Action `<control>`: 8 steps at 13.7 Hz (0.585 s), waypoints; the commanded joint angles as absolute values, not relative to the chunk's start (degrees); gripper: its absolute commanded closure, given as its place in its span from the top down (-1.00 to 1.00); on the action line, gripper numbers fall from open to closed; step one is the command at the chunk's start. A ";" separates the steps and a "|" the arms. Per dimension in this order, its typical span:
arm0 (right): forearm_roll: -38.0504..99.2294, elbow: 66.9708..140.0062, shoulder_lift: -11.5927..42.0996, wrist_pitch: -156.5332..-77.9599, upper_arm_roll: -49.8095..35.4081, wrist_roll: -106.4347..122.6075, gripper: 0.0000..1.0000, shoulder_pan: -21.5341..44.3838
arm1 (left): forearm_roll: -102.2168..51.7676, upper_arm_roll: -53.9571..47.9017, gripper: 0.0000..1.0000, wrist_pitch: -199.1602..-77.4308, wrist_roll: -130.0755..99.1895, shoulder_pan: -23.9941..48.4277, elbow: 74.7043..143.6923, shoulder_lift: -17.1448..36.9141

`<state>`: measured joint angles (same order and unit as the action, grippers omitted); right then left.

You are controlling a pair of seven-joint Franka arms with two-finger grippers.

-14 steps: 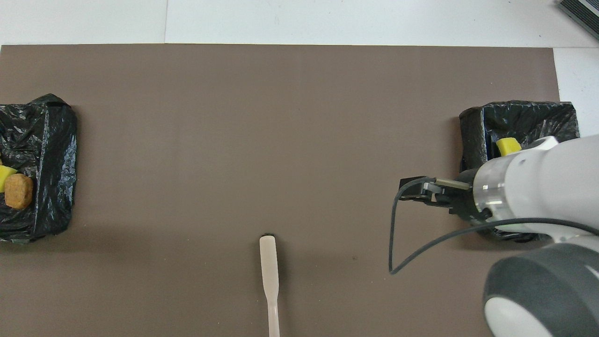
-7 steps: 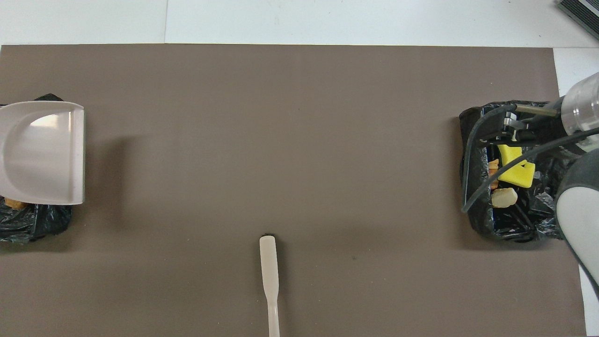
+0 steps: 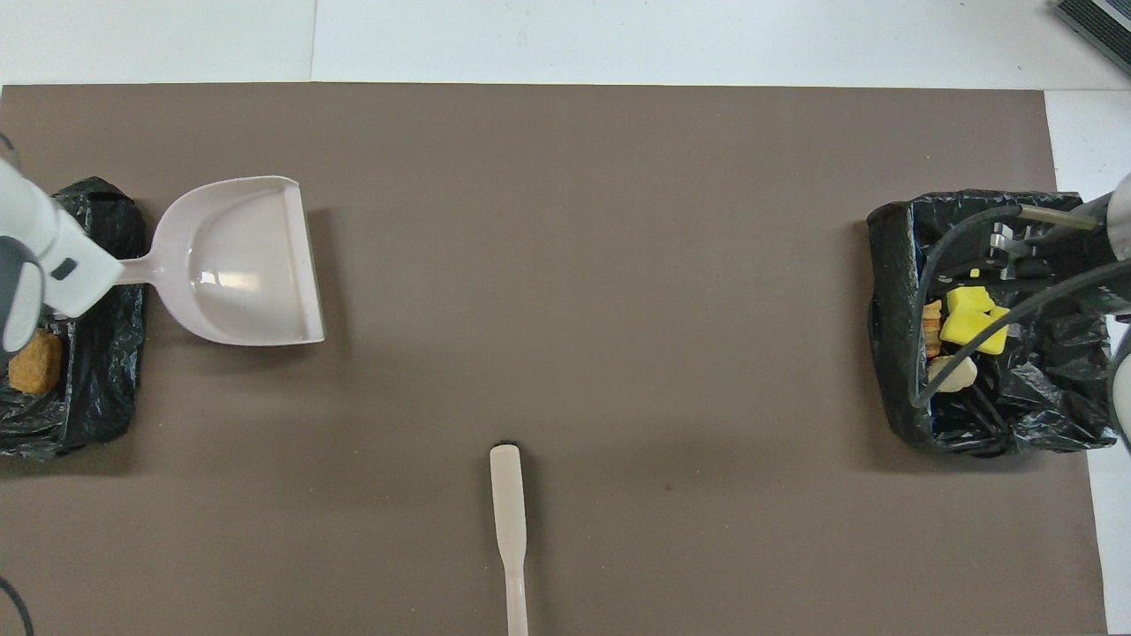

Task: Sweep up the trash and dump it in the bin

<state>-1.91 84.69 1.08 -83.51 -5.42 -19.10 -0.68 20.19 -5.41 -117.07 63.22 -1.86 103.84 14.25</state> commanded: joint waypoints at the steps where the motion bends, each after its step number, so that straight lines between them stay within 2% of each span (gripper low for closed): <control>1: -0.62 90.51 -3.07 -84.46 -5.62 -16.61 1.00 -1.41 | 17.84 -4.31 -1.00 -117.86 51.64 3.05 104.06 13.45; 4: -0.88 90.70 -3.16 -85.08 -5.54 -14.16 1.00 -1.49 | 11.37 -4.22 -1.00 -115.15 36.71 7.10 103.89 13.10; 8: -1.06 90.35 -2.81 -85.96 -5.54 -12.92 1.00 -1.67 | 10.46 -4.31 -1.00 -112.51 7.46 17.11 103.28 12.75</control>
